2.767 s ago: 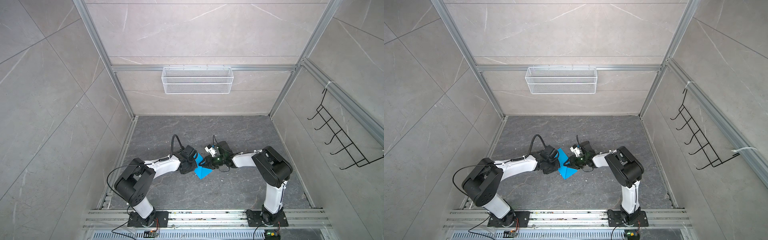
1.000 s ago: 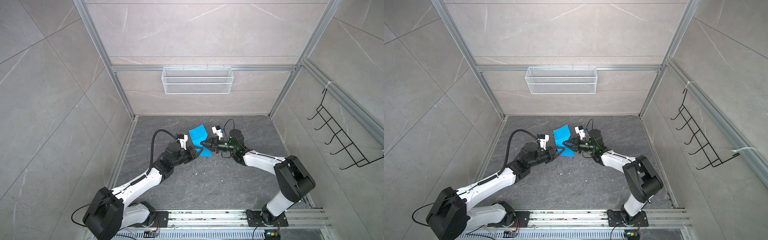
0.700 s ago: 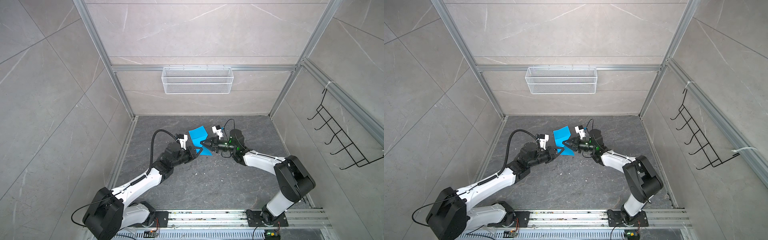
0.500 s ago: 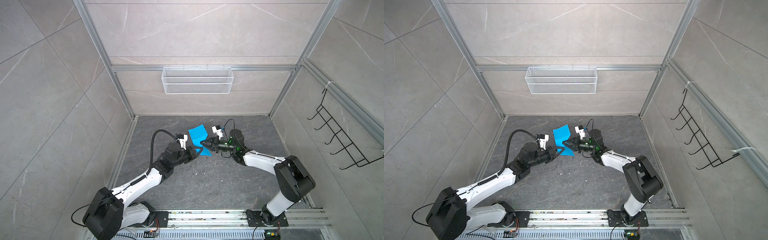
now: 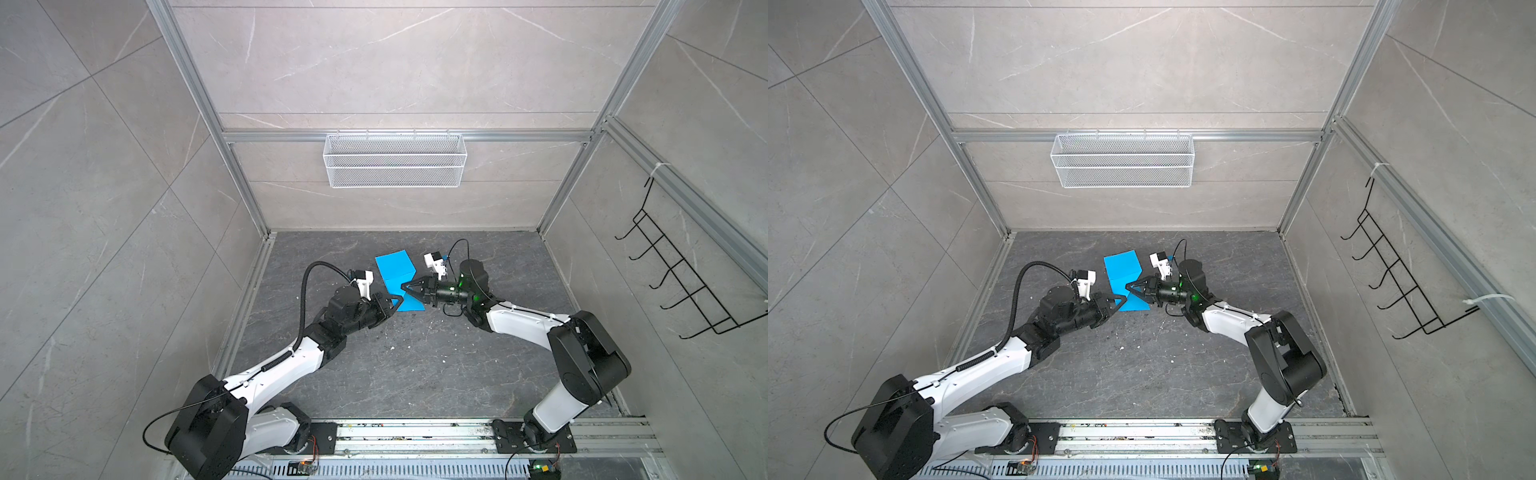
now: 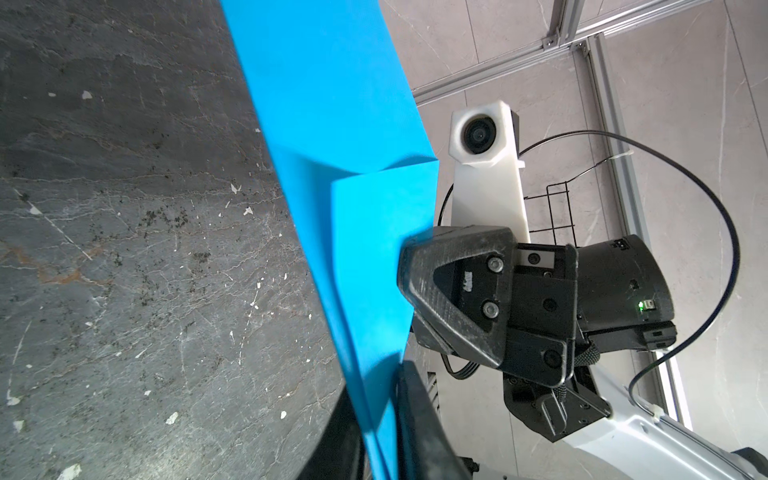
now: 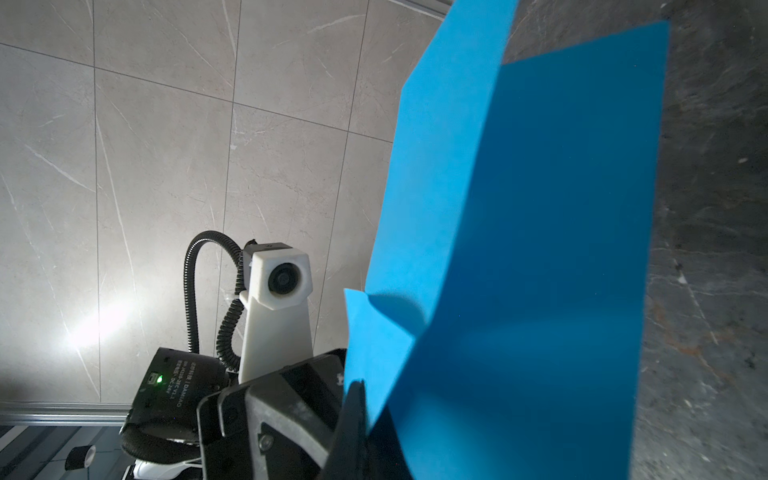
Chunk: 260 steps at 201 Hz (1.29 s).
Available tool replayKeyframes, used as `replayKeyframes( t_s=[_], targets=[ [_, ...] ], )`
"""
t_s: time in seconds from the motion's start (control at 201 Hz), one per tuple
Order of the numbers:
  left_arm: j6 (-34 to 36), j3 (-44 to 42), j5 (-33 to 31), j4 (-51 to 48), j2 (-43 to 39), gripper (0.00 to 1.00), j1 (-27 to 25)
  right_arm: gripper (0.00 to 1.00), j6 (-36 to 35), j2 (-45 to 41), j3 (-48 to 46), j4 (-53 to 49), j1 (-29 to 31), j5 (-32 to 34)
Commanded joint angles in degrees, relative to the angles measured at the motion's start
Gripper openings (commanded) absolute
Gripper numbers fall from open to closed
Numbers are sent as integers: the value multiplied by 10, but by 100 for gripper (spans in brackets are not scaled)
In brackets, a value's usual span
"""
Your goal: Fold a paper plane with a square sheet of paper (pick it up from the middle)
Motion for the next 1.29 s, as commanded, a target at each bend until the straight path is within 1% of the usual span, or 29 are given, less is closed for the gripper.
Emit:
replayKeyframes(
  t_s=[0.0,0.04,0.08,0.134,0.199,0.234,0.289,0.383,0.498,0.608,0.647,0.727,0.797,0.871,0.931,0.986,1.051,1.12,1.185,1.21,1.24,1.29],
  targets=[
    [0,-1,-7,22,-6,10,6,2,-17,-11,-7,4,-1,-9],
    [1,1,-6,16,-5,7,6,4,-23,-14,-7,-5,-2,-6],
    [5,2,-6,9,-3,6,7,9,-33,-19,-7,-21,-3,-1],
    [14,8,-8,-14,-2,5,7,21,-54,-30,-5,-61,-7,10],
    [34,20,-13,-66,-1,4,9,32,-87,-48,-4,-125,-15,33],
    [48,27,-16,-93,0,4,8,39,-120,-60,-4,-153,-20,45],
    [75,47,-31,-166,3,4,9,48,-156,-79,-4,-205,-27,68],
    [134,107,-81,-330,28,4,9,58,-211,-110,-1,-288,-39,113],
    [199,205,-194,-548,89,4,8,63,-274,-148,-1,-359,-47,165],
    [222,306,-351,-733,160,4,-3,74,-319,-177,-2,-410,-49,220],
    [224,338,-399,-782,184,4,-9,77,-329,-184,-4,-422,-50,235],
    [221,401,-472,-865,240,4,-23,85,-344,-196,-6,-442,-49,263],
    [211,447,-510,-914,292,4,-37,90,-351,-203,-12,-446,-49,276],
    [180,504,-557,-969,353,5,-61,92,-355,-208,-17,-449,-50,285],
    [172,546,-564,-999,405,6,-74,92,-351,-212,-24,-451,-51,296],
    [174,575,-560,-1005,445,7,-82,92,-348,-218,-31,-451,-50,308],
    [177,601,-546,-999,481,8,-89,92,-341,-225,-39,-456,-51,326],
    [189,616,-513,-970,507,11,-94,92,-335,-236,-49,-463,-50,350],
    [203,617,-470,-925,514,16,-96,91,-329,-246,-58,-466,-51,369],
    [211,613,-454,-903,513,20,-96,91,-328,-249,-60,-469,-51,375],
    [222,607,-411,-873,509,24,-96,91,-327,-250,-62,-472,-51,379],
    [234,597,-365,-830,500,36,-95,91,-328,-250,-64,-477,-51,381]
  ],
)
